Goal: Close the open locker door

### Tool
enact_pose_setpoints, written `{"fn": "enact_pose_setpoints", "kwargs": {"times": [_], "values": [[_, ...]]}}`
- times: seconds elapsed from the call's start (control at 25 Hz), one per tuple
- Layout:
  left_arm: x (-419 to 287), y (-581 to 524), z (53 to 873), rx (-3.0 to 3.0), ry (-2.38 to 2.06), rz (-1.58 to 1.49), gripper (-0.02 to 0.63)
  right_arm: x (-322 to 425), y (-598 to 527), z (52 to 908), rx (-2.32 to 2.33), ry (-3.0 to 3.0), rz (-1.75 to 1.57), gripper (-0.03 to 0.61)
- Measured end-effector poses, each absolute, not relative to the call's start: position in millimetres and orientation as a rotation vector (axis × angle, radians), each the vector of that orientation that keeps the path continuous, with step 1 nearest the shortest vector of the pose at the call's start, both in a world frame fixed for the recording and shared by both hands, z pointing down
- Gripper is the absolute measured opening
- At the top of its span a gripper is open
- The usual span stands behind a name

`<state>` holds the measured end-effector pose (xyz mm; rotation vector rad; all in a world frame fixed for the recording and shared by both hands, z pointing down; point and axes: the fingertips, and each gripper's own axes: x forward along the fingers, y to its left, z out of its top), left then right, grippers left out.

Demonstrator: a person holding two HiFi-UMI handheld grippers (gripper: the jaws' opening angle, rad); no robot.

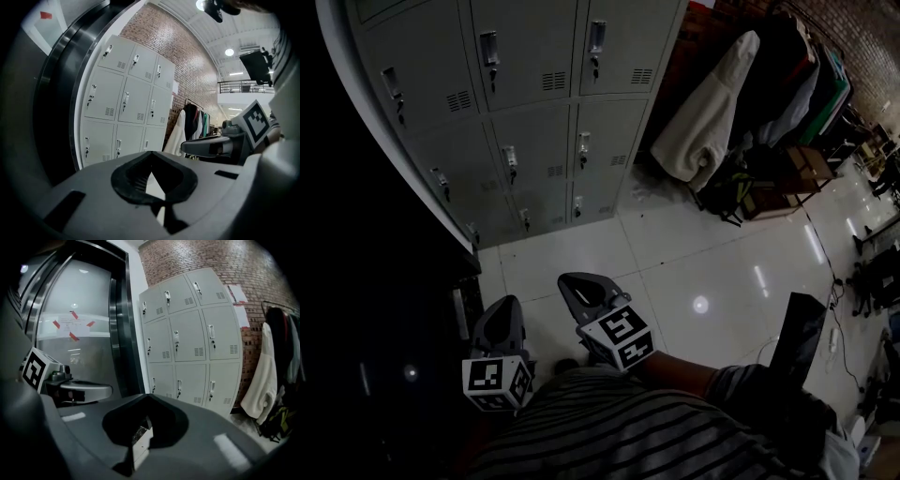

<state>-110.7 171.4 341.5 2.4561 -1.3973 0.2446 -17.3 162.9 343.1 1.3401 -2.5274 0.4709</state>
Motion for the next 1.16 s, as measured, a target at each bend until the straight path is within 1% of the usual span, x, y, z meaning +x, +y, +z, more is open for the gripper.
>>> {"fn": "enact_pose_setpoints", "kwargs": {"times": [1.16], "values": [[-90, 177, 344, 2.47, -1.335, 0.283, 0.005, -13, 165, 345, 1.293, -2.531, 0.429, 0.0]]}}
